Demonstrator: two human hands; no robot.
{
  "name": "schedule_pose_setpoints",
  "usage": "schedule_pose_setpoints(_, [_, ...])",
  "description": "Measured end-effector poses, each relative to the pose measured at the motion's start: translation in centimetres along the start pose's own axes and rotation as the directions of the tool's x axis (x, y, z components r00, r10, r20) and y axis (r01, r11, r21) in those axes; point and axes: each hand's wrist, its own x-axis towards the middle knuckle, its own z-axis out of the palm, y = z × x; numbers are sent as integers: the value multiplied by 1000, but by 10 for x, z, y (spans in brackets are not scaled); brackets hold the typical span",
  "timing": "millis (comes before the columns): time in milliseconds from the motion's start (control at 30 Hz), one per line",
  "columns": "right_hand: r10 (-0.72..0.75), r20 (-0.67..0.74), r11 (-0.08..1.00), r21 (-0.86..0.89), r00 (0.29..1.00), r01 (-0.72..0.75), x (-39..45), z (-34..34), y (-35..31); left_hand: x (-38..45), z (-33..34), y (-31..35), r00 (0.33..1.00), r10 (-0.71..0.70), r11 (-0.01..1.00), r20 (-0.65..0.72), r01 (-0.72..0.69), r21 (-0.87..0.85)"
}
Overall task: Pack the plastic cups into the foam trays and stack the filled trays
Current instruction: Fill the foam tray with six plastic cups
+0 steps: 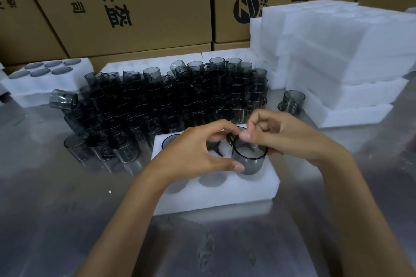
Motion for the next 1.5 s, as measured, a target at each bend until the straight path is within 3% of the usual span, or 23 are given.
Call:
schedule_pose_setpoints(200, [13,-128,1000,9,992,-12,5,7,1,-1,0,2,999,-17,1000,27,18,-4])
schedule_pose_setpoints(433, [59,-116,998,4,992,-59,5,7,2,0,1,1,999,-33,998,35,31,52])
schedule_pose_setpoints(633, [114,4,993,-8,993,-114,-4,-6,7,2,7,-5,999,-3,995,44,-2,101])
schedule_pose_setpoints(833, [148,12,989,11,989,-148,-4,-10,13,2,9,-6,999,0,1000,40,-1,24])
schedule_pose_setpoints(933, [198,45,980,-12,979,-197,-4,-9,15,4,11,-7,995,-63,998,75,61,30])
schedule_pose_setpoints(1133, [373,-66,916,-131,926,-378,3,-8,19,7,16,-7,977,-210,970,47,202,136])
schedule_pose_setpoints(1367, [366,-32,927,-73,930,-368,0,-8,23,0,12,-8,970,-174,968,171,136,210])
schedule_pose_setpoints(1500, [393,-30,912,-117,919,-394,-3,-11,25,-1,6,-7,968,-171,980,183,149,129])
